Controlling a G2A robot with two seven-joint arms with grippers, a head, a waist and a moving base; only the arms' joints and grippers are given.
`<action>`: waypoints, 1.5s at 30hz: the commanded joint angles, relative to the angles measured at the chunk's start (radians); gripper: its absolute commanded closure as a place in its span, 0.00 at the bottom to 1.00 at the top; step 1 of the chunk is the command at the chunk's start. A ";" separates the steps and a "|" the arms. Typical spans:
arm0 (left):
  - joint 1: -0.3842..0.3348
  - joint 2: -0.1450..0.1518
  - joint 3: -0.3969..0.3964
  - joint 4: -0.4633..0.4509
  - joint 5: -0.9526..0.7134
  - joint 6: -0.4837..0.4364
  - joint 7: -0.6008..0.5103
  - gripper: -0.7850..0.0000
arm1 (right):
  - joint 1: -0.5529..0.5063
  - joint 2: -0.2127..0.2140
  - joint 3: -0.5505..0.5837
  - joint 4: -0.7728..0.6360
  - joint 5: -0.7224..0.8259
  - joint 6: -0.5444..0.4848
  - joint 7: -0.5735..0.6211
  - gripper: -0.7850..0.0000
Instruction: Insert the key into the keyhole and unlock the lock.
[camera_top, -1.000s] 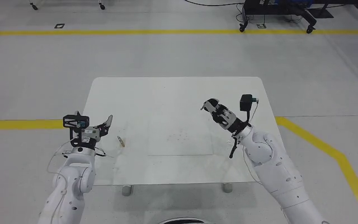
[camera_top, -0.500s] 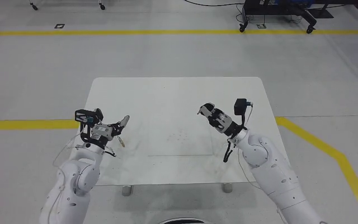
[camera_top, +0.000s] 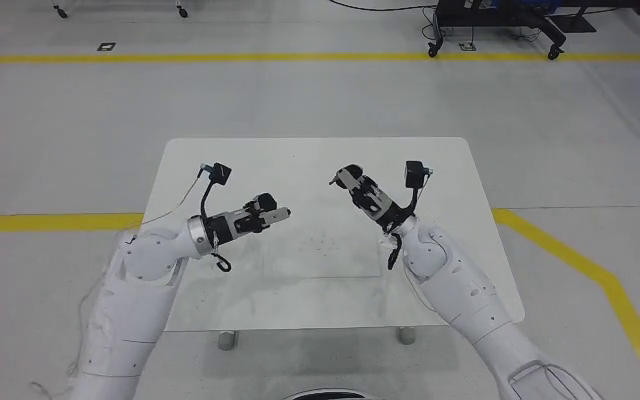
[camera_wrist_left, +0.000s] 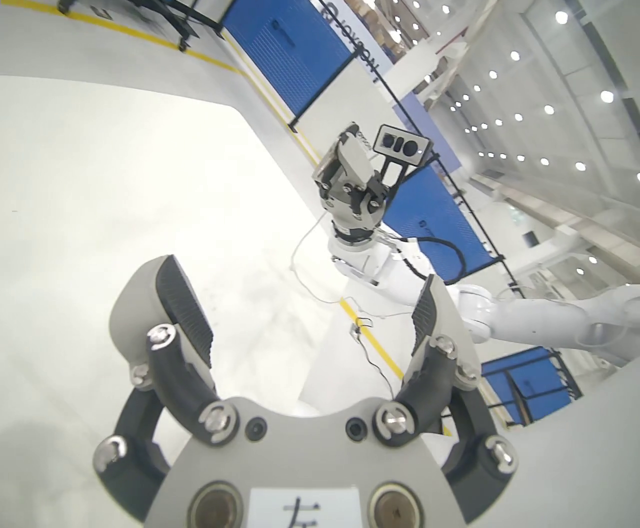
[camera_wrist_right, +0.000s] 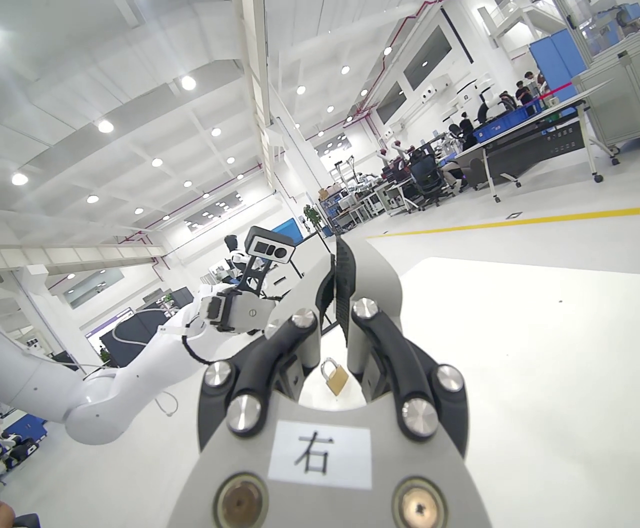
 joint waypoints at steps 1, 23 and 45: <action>-0.039 -0.007 0.044 0.054 -0.146 0.033 -0.060 0.00 | -0.001 0.000 0.001 -0.001 0.000 -0.001 0.001 1.00; -0.129 -0.019 0.127 0.319 -0.192 -0.199 -0.004 0.14 | 0.055 -0.043 -0.118 0.069 0.265 0.056 0.229 1.00; -0.143 -0.009 0.157 0.334 -0.170 -0.221 -0.002 0.79 | 0.134 -0.089 -0.181 0.167 0.410 0.041 0.400 1.00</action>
